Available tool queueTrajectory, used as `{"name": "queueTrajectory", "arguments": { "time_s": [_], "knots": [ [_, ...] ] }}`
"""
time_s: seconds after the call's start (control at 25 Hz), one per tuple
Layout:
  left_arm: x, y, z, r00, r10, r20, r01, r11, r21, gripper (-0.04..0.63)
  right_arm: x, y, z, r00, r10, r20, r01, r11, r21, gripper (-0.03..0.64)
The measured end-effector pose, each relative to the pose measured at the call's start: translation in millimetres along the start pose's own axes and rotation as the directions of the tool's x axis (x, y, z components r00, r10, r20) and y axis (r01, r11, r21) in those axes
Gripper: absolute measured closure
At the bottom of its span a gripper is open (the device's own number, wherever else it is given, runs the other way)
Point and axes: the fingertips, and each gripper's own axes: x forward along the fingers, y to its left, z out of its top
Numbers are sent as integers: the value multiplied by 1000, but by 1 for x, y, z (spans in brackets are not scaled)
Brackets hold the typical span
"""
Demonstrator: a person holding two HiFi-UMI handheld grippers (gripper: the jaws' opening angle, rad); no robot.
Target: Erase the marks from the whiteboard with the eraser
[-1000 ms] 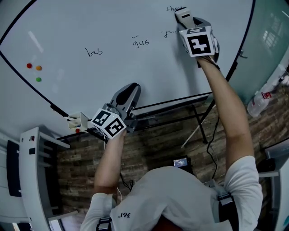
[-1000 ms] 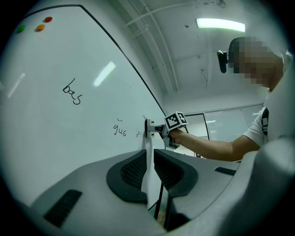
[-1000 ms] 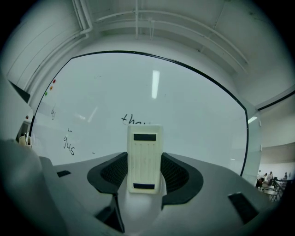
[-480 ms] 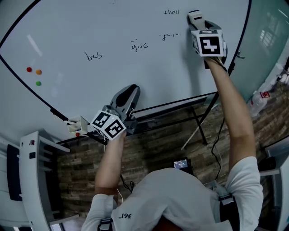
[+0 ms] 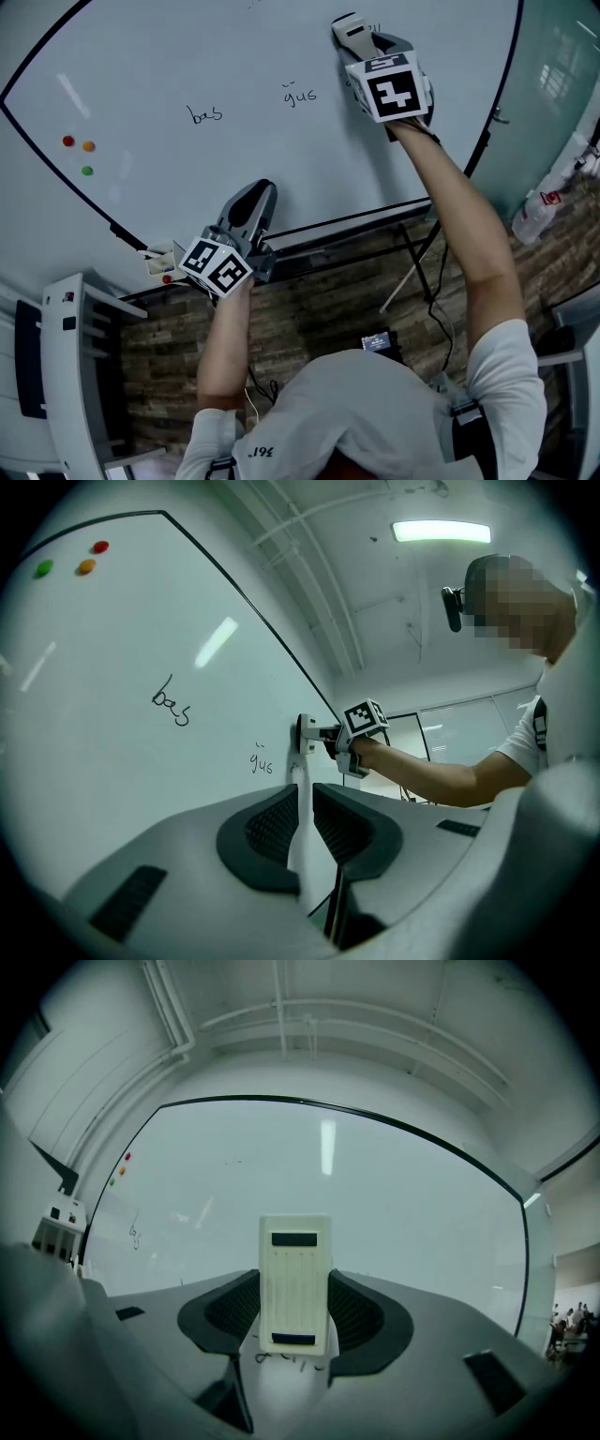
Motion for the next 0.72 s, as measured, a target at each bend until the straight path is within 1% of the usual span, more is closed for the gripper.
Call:
{"name": "queueTrajectory", "arguments": {
  "time_s": [0.16, 0.32, 0.48, 0.56, 0.64, 0.72],
  "knots": [
    [-21, 12, 5, 999, 39, 7, -39, 999, 1, 540, 11, 49, 26, 997, 70, 28, -70, 998, 2, 371],
    [-42, 22, 12, 997, 69, 21, -70, 998, 11, 540, 21, 90, 57, 991, 114, 66, -113, 993, -19, 371],
    [-66, 34, 16, 994, 110, 24, -110, 994, 4, 540, 27, 123, 85, 987, 135, 88, -130, 990, -60, 373],
    [-76, 40, 18, 992, 123, 23, -123, 992, 1, 540, 31, 134, 93, 987, 132, 89, -126, 989, -78, 373],
    [-83, 45, 20, 991, 129, 23, -129, 992, 0, 540, 34, 141, 98, 988, 124, 92, -116, 990, -84, 373],
    [-89, 48, 21, 991, 131, 21, -131, 991, -1, 540, 34, 146, 100, 986, 133, 98, -126, 989, -73, 373]
  ]
}}
